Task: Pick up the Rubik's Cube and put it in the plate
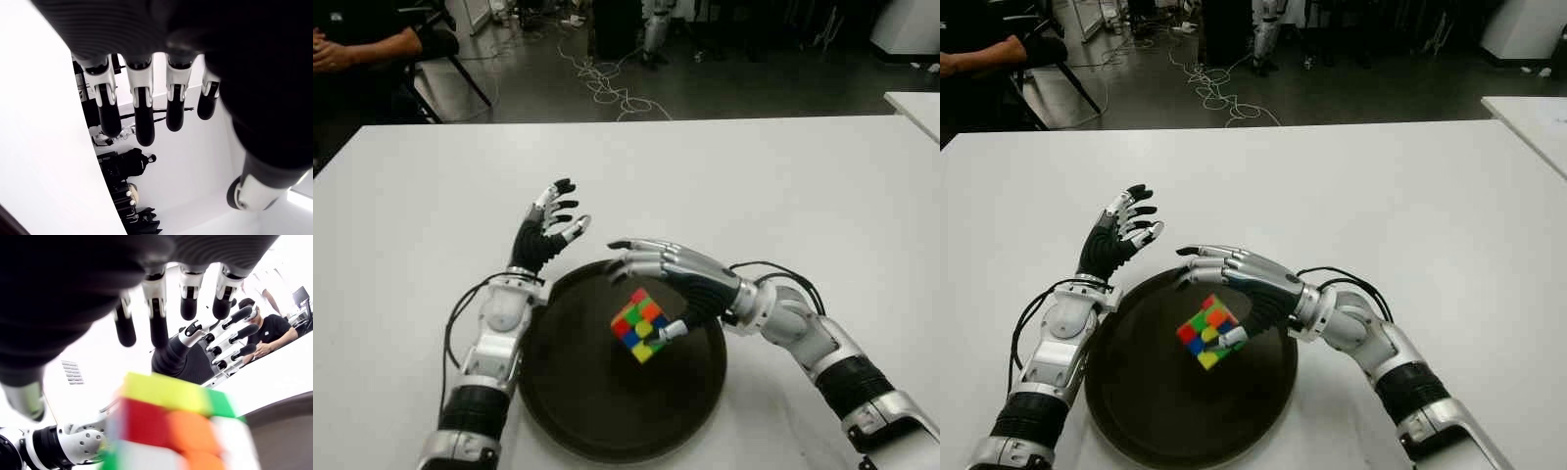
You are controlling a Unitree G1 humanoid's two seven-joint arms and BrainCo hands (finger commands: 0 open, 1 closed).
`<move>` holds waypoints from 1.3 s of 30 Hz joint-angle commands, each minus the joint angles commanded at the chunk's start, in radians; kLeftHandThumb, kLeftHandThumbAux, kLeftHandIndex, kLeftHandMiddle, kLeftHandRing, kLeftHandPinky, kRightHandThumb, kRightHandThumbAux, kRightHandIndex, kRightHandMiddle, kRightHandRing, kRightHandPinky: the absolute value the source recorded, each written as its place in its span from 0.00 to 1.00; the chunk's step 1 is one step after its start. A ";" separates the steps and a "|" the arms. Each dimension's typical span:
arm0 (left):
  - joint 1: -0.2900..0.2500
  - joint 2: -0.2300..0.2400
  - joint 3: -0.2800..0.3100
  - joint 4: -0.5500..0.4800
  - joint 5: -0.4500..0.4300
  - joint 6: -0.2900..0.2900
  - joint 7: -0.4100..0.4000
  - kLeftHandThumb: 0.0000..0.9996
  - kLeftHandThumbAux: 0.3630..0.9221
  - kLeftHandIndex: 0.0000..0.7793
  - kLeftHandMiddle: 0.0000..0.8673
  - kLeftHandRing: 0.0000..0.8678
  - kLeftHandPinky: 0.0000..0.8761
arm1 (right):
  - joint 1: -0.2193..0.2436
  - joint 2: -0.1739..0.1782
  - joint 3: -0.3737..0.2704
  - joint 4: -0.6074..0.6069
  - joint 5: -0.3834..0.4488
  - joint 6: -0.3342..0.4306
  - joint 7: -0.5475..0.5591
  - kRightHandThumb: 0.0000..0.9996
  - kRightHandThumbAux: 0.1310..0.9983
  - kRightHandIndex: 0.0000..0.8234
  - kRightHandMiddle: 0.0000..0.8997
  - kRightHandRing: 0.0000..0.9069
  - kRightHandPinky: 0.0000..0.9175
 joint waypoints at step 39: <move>0.005 -0.019 0.000 -0.030 0.017 0.057 0.028 0.16 0.55 0.20 0.21 0.24 0.29 | -0.079 -0.030 -0.174 -0.012 0.263 0.048 0.001 0.00 0.44 0.00 0.00 0.00 0.00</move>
